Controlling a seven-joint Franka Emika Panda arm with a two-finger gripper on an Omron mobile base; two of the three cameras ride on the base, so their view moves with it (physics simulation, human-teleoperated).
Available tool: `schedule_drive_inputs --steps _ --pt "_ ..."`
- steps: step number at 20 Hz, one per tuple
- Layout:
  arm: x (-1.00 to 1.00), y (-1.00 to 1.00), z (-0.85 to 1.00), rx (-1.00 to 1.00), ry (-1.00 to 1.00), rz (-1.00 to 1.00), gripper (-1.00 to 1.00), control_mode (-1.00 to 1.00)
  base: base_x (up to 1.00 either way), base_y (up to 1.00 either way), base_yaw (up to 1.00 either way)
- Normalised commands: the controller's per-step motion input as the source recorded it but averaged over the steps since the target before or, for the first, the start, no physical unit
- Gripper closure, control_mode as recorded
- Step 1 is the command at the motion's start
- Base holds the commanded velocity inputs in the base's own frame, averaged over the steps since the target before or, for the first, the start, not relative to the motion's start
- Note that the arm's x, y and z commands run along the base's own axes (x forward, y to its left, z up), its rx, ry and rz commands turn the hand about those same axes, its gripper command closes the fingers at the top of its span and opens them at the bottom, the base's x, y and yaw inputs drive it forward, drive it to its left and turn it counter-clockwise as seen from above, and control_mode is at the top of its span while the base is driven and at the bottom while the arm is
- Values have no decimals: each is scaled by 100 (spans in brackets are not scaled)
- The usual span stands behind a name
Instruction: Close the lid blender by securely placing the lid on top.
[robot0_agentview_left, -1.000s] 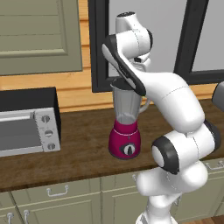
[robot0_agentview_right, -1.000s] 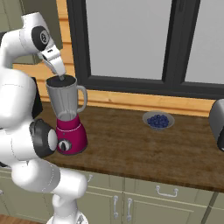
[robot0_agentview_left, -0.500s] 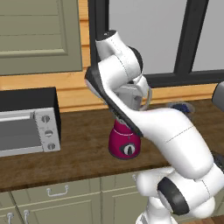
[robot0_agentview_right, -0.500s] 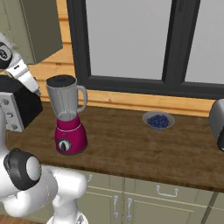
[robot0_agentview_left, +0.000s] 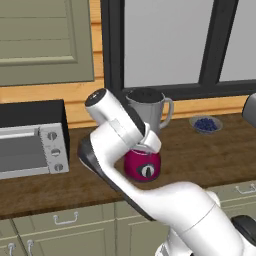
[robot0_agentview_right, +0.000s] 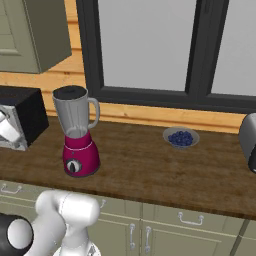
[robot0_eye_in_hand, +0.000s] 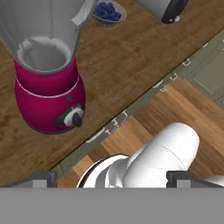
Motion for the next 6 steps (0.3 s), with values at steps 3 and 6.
schedule_drive_inputs --steps 3,6 --pt "-4 0 -1 3 -1 0 -100 -100 0 0 0" --pt "0 0 0 0 0 0 -100 -100 0 0 0"
